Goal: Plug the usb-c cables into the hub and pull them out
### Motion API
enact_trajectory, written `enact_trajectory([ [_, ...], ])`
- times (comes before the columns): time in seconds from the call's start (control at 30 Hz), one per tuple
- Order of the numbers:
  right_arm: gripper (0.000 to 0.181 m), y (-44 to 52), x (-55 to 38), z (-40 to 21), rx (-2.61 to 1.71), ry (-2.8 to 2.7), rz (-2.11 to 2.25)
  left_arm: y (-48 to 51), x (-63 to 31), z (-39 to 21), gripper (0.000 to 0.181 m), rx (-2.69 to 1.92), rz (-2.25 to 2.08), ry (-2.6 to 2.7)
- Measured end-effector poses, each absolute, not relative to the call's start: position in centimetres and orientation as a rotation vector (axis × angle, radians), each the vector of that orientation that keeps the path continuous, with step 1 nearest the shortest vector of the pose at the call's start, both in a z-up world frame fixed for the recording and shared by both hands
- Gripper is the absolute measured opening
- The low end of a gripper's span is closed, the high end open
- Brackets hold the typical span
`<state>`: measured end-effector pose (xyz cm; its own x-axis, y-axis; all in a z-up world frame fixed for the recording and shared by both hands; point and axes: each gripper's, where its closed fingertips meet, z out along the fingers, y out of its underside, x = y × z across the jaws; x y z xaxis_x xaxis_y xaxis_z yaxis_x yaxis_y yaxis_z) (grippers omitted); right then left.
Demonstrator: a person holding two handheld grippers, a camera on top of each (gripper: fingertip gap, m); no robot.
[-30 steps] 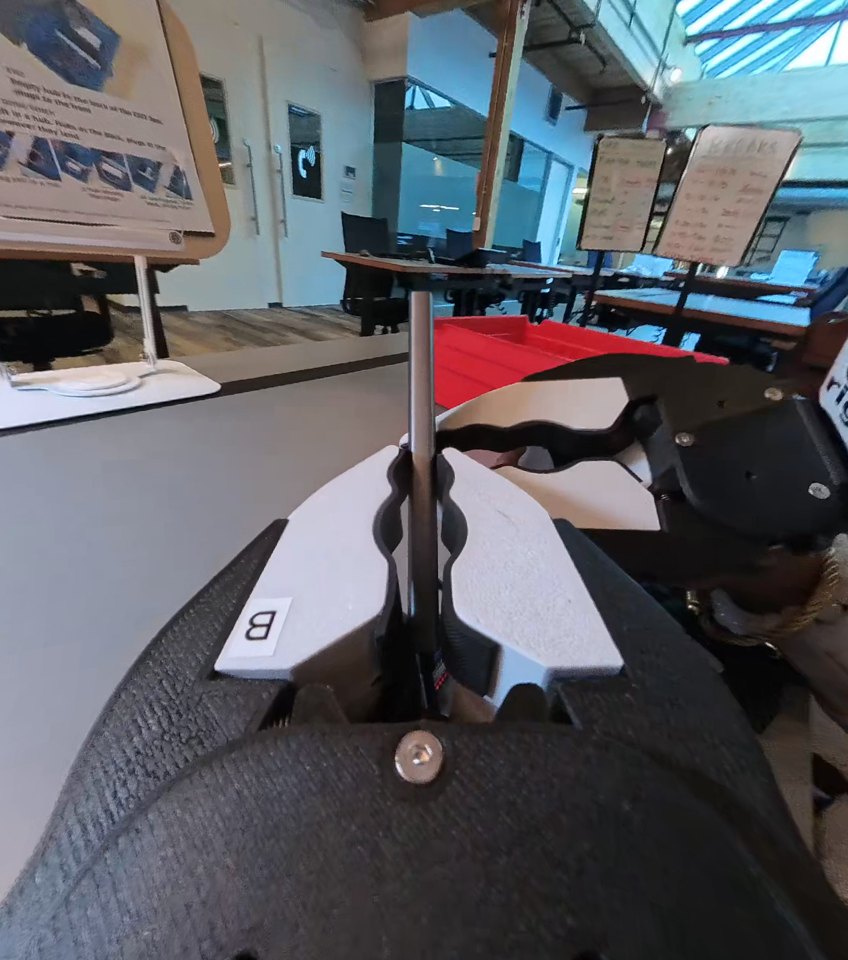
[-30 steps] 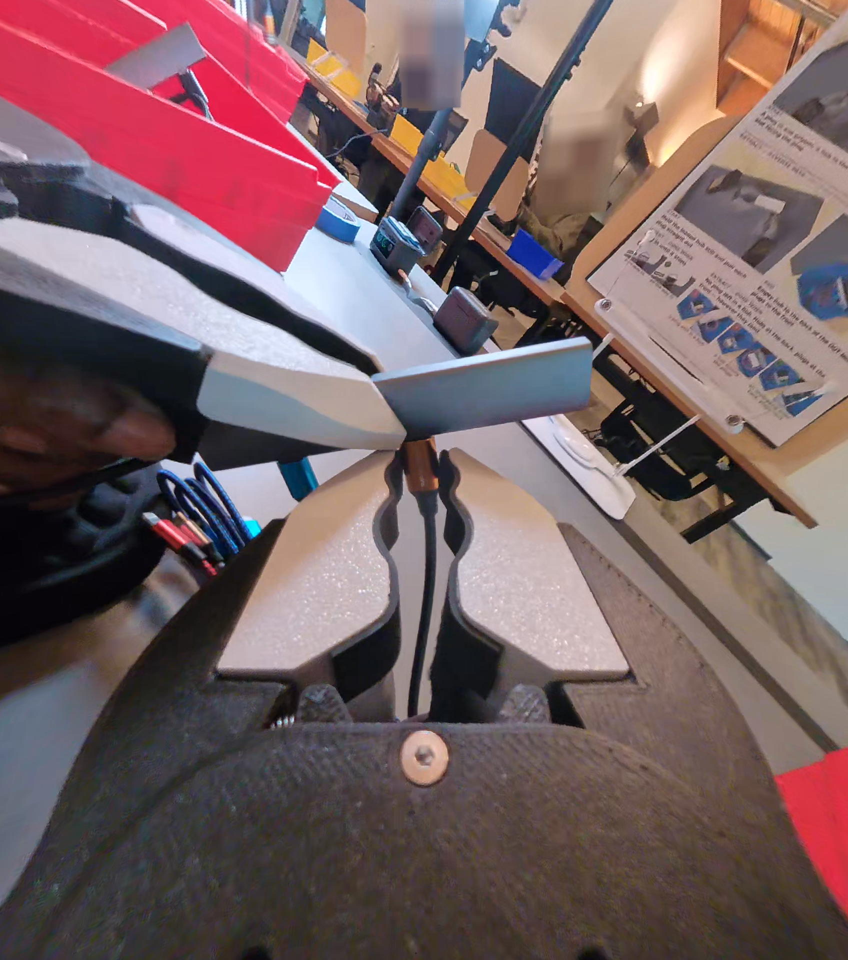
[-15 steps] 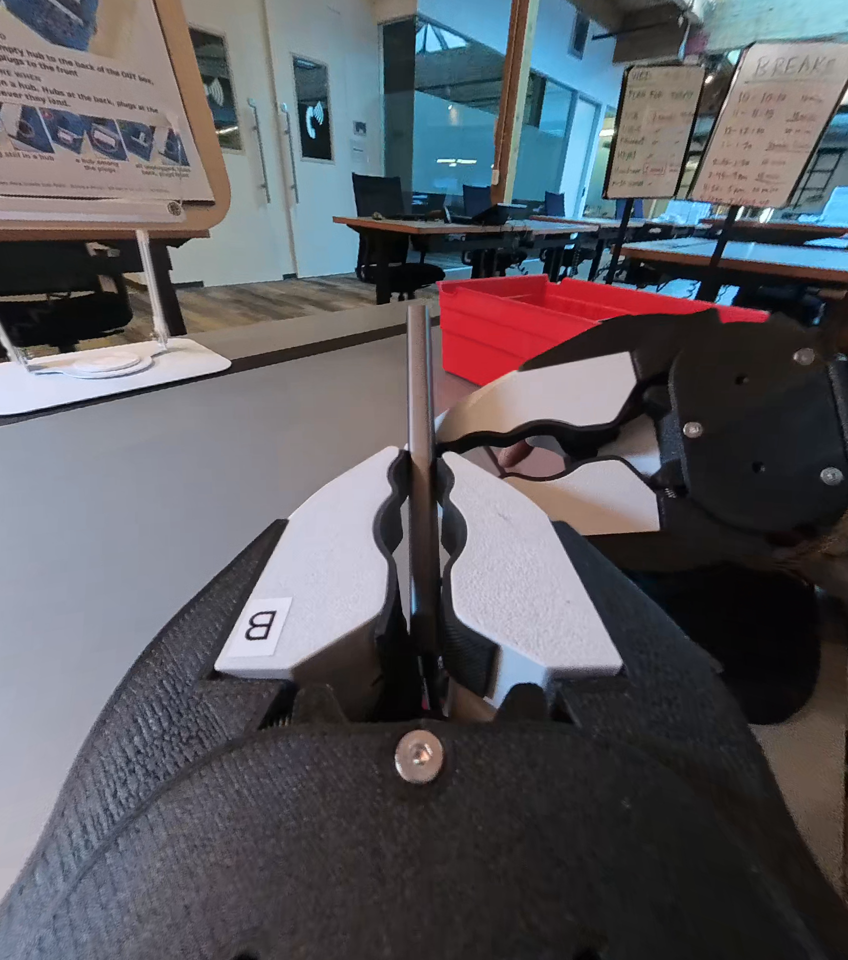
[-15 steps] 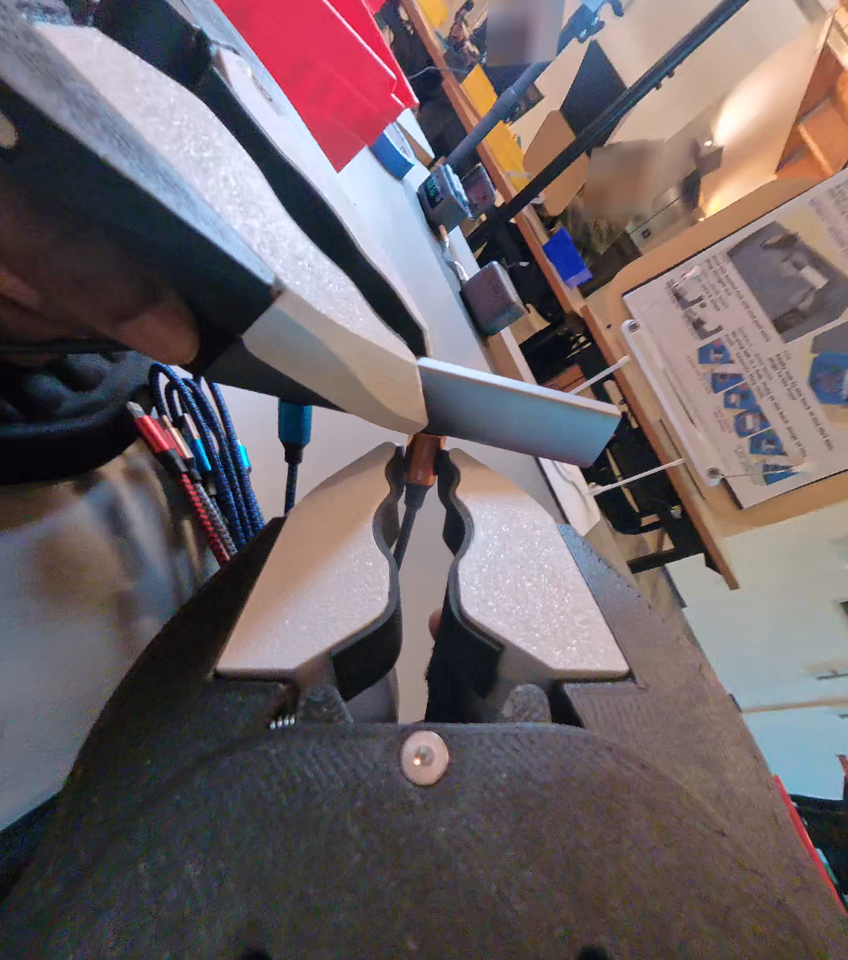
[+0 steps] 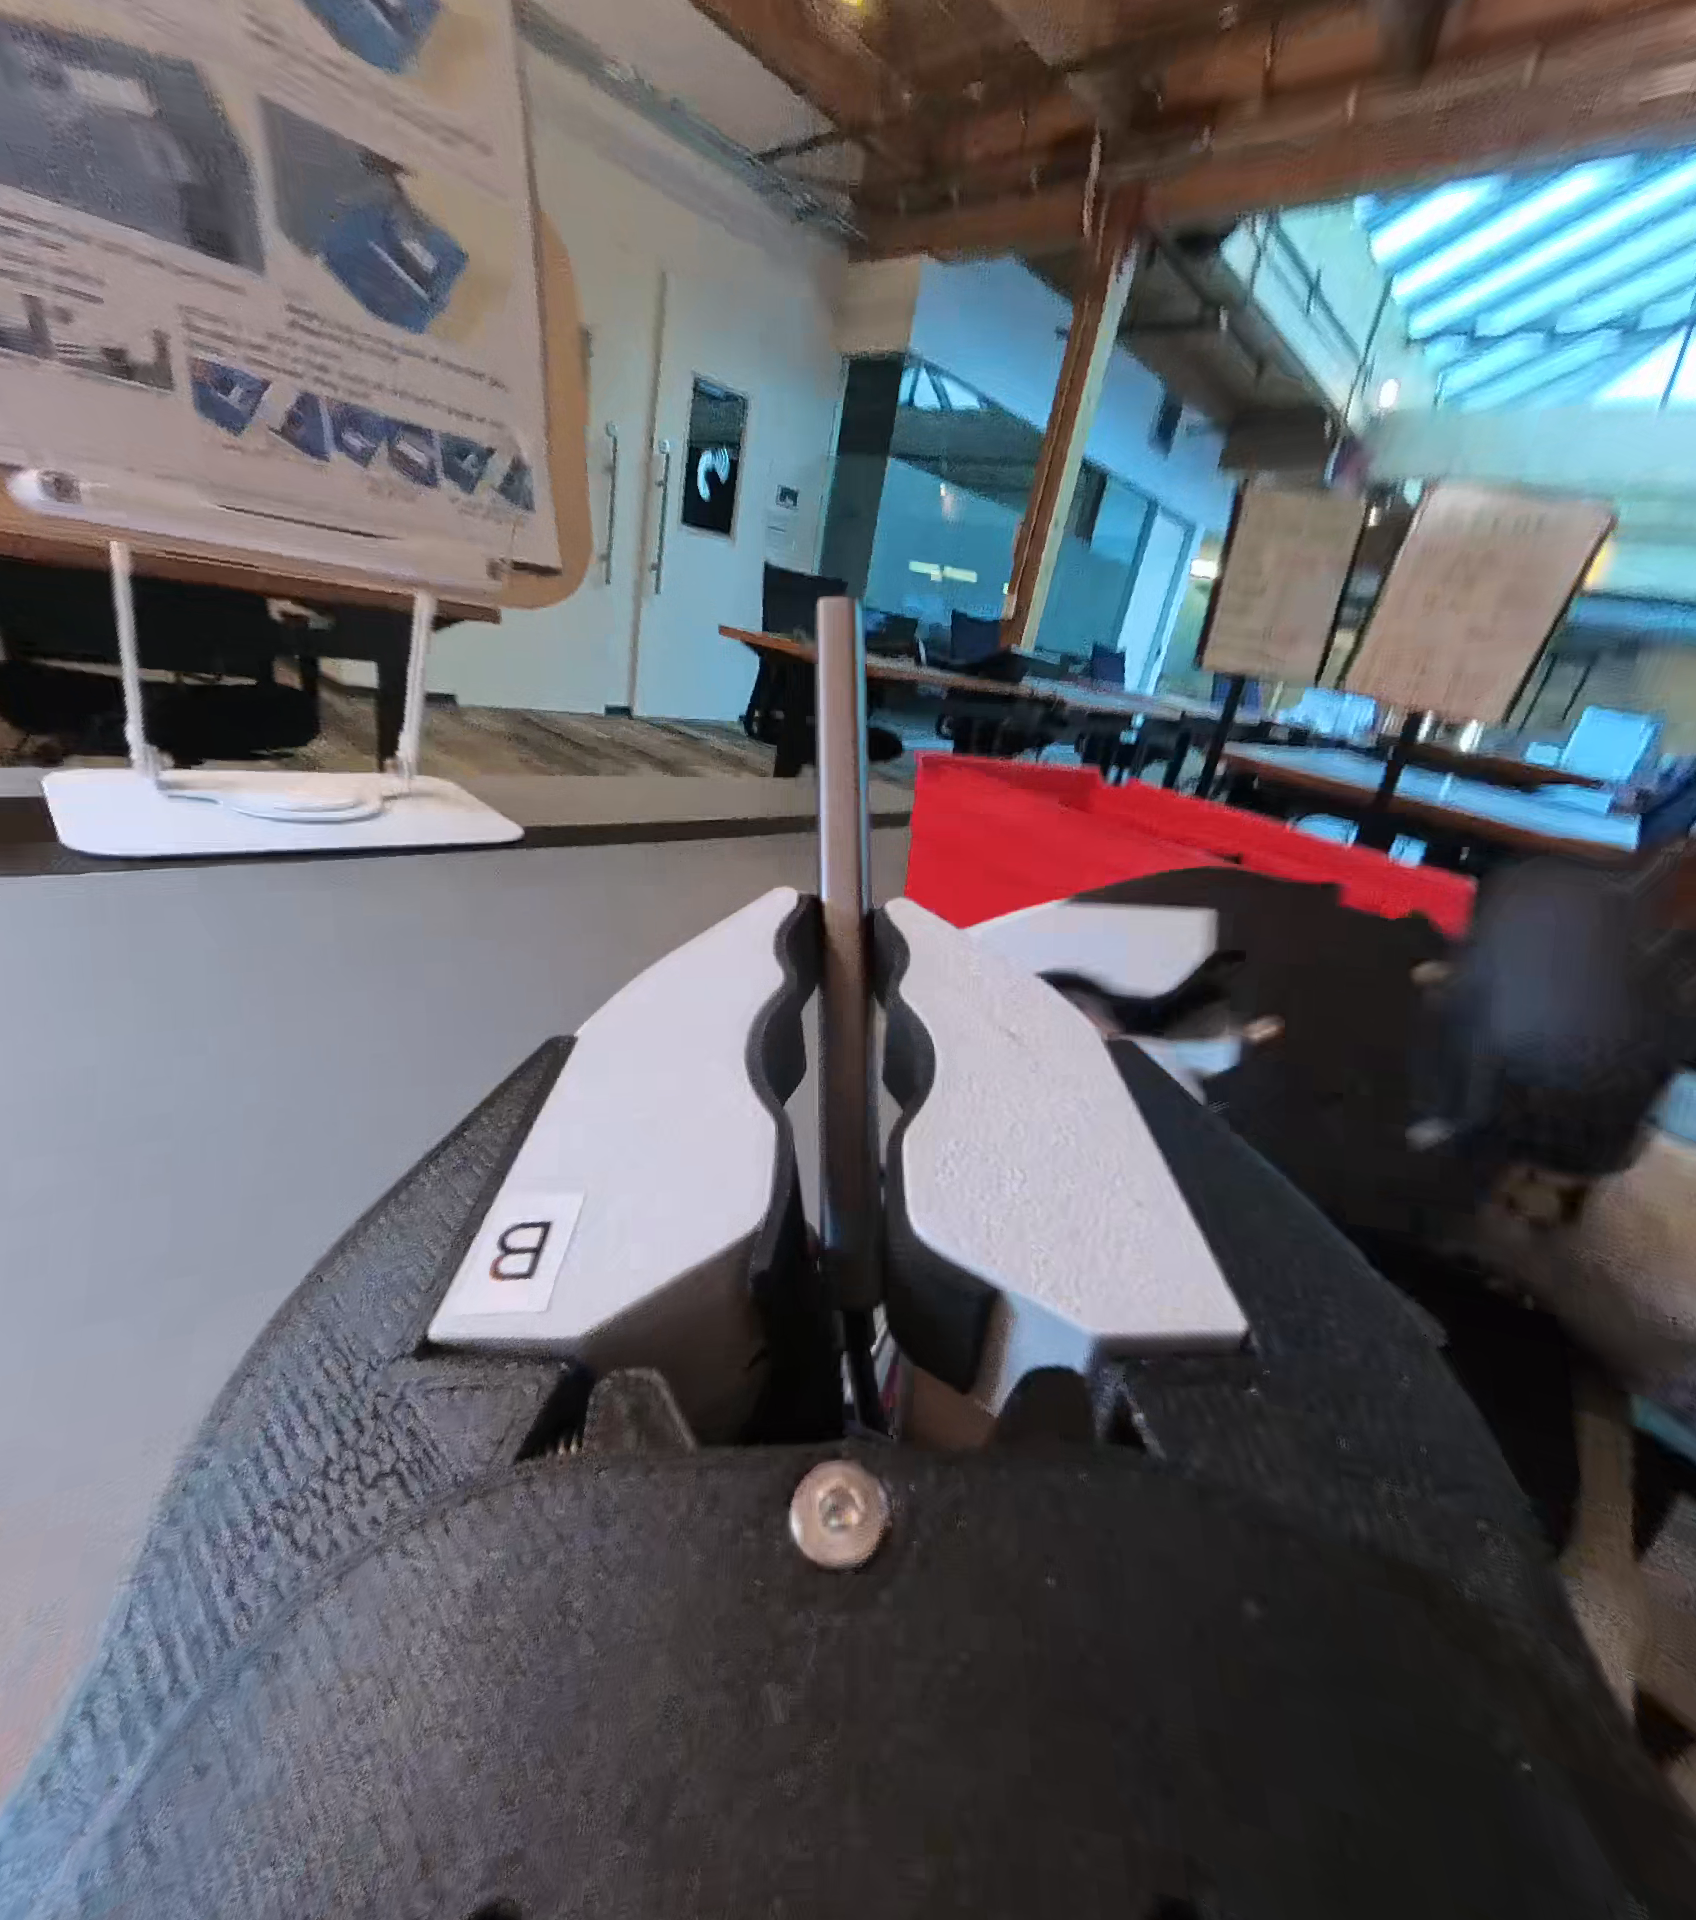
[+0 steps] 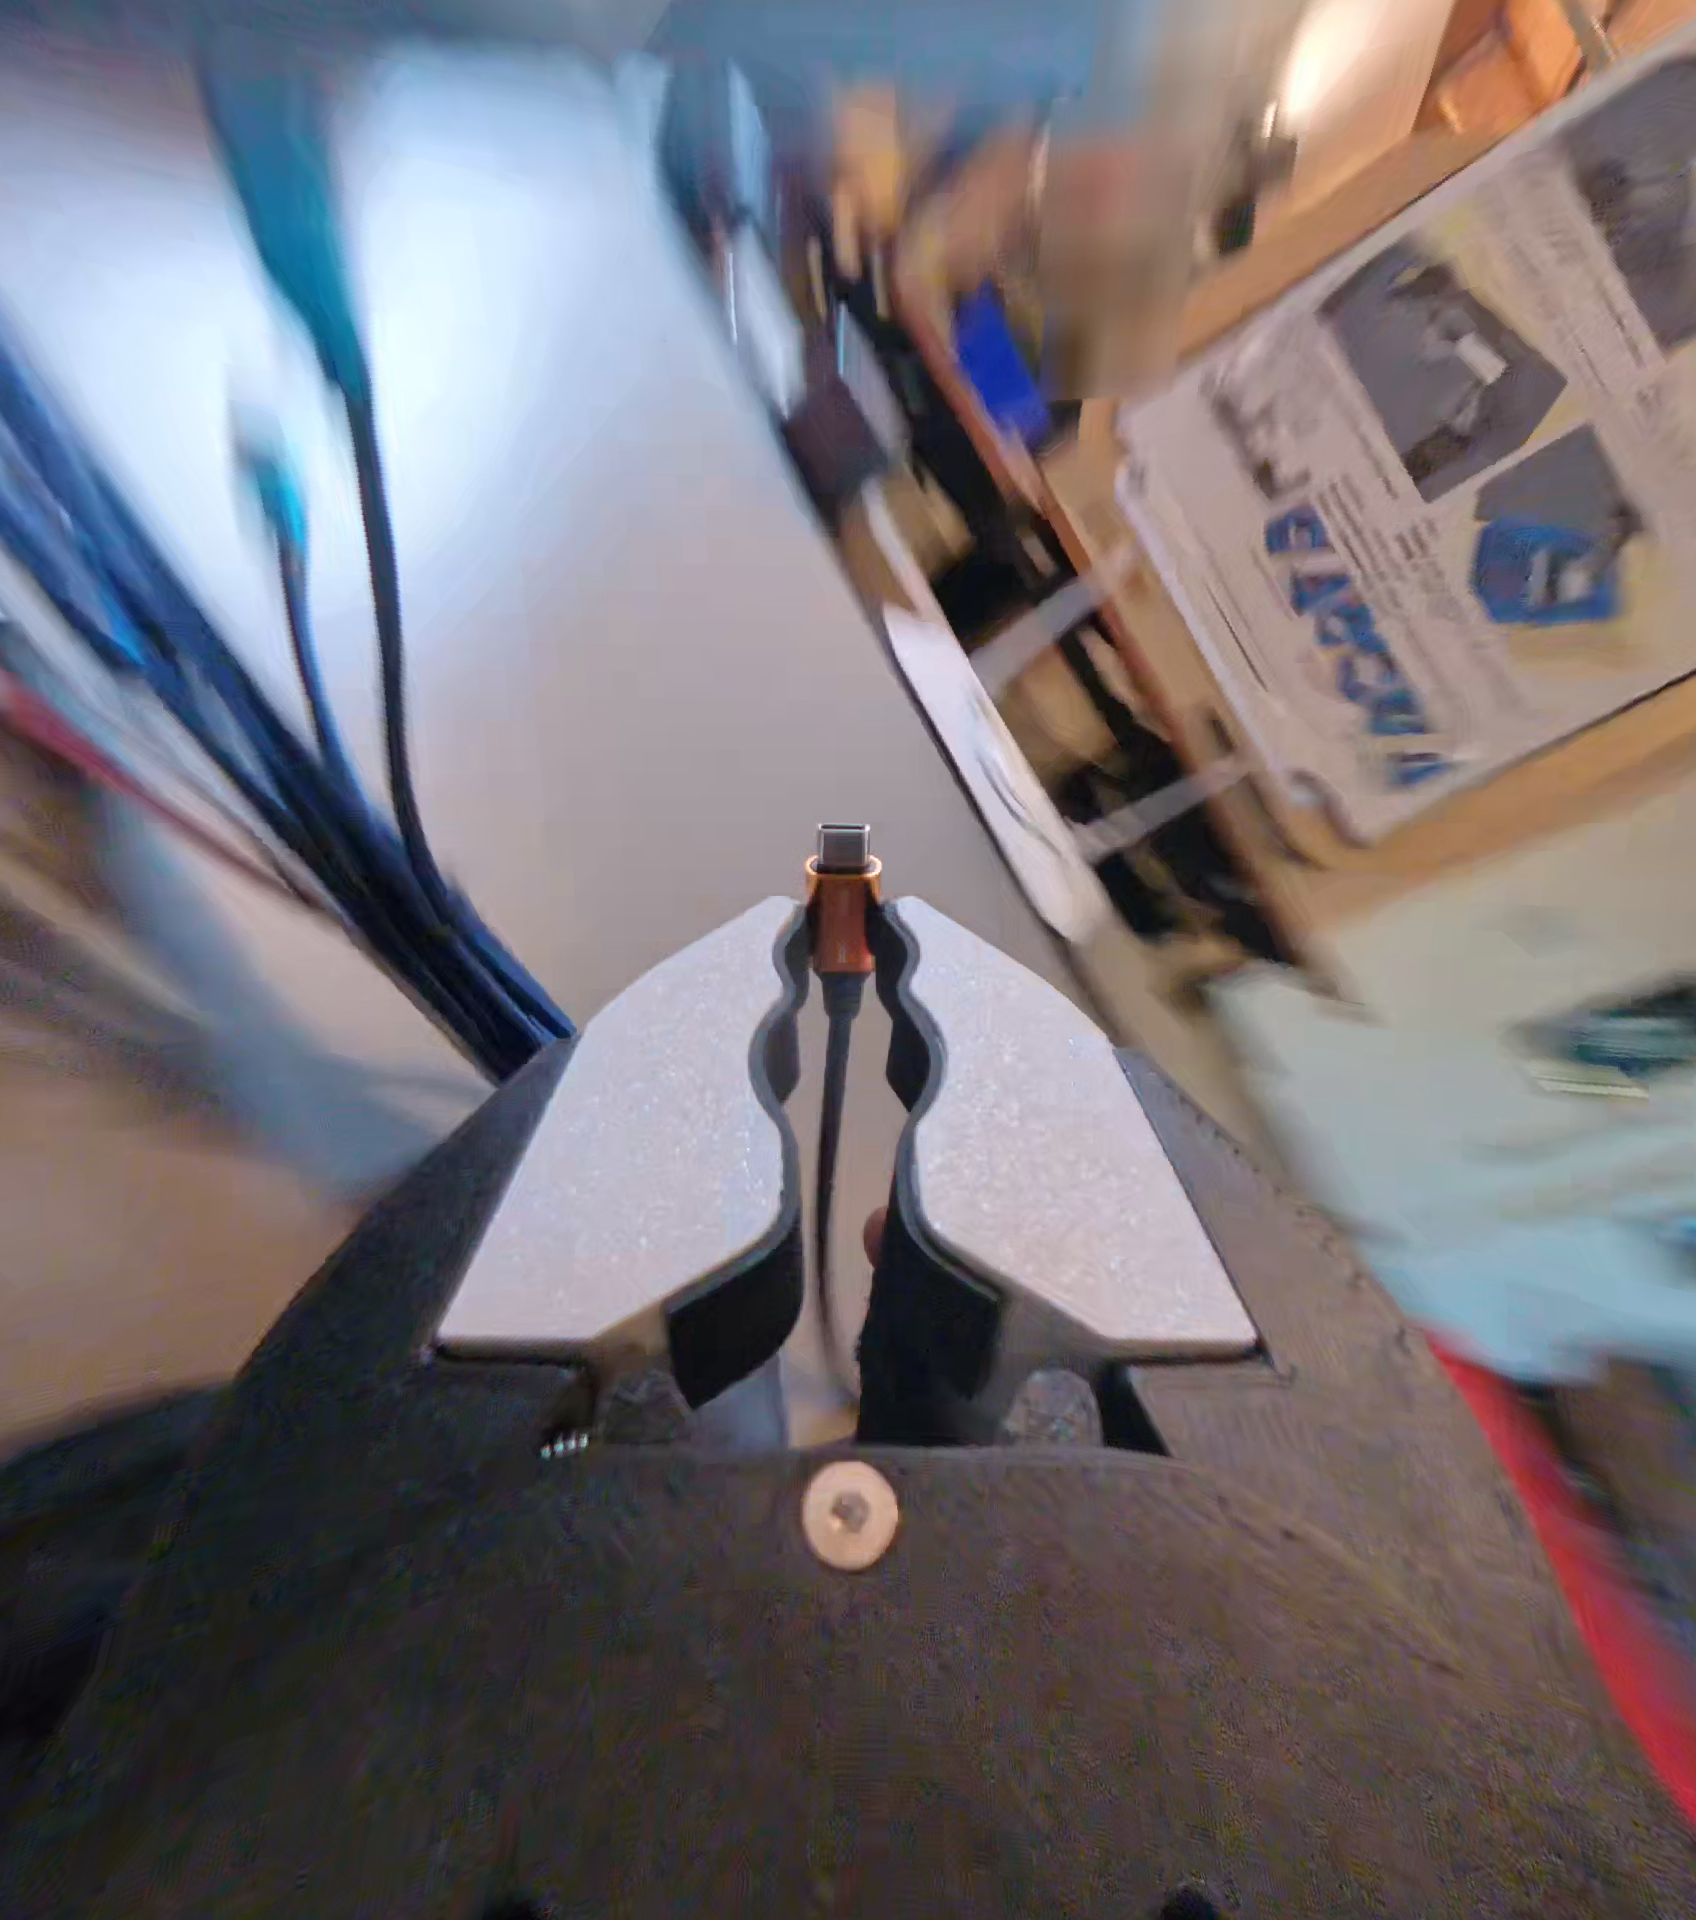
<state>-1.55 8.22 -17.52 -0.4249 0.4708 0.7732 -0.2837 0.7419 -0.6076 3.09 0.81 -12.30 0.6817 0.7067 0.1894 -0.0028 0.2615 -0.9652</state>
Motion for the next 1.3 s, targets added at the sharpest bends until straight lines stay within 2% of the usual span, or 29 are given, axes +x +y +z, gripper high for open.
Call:
enact_trajectory([
  [0.07, 0.012, 7.2, 0.7, -12.7, -0.319, -1.805, 1.334, 0.4, 2.6, -12.2, 0.009, -1.192, 0.503, -0.725],
  [0.23, 0.012, 9.5, 1.0, -6.3, -0.453, -1.657, 1.710, 1.4, 2.7, -12.5, 0.009, -1.248, 0.482, -0.692],
  [0.4, 0.012, 16.1, 2.7, 3.5, -0.529, -1.303, 2.054, 1.6, 3.4, -12.1, 0.009, -1.245, 0.508, -0.639],
  [0.53, 0.012, 22.1, 5.5, 10.0, -0.503, -1.048, 2.201, 1.2, 3.2, -12.0, 0.010, -1.216, 0.466, -0.664],
  [0.67, 0.011, 28.1, 7.2, 13.0, -0.508, -0.899, 2.097, 0.8, 3.2, -11.8, 0.010, -1.175, 0.429, -0.671],
  [0.97, 0.012, 36.6, 5.5, 11.6, -0.627, -0.914, 1.789, 1.0, 3.2, -11.9, 0.010, -1.184, 0.408, -0.669],
  [1.3, 0.012, 38.2, -3.2, -7.4, -1.372, -1.365, 1.559, 0.9, 3.0, -12.0, 0.010, -1.174, 0.384, -0.680],
])
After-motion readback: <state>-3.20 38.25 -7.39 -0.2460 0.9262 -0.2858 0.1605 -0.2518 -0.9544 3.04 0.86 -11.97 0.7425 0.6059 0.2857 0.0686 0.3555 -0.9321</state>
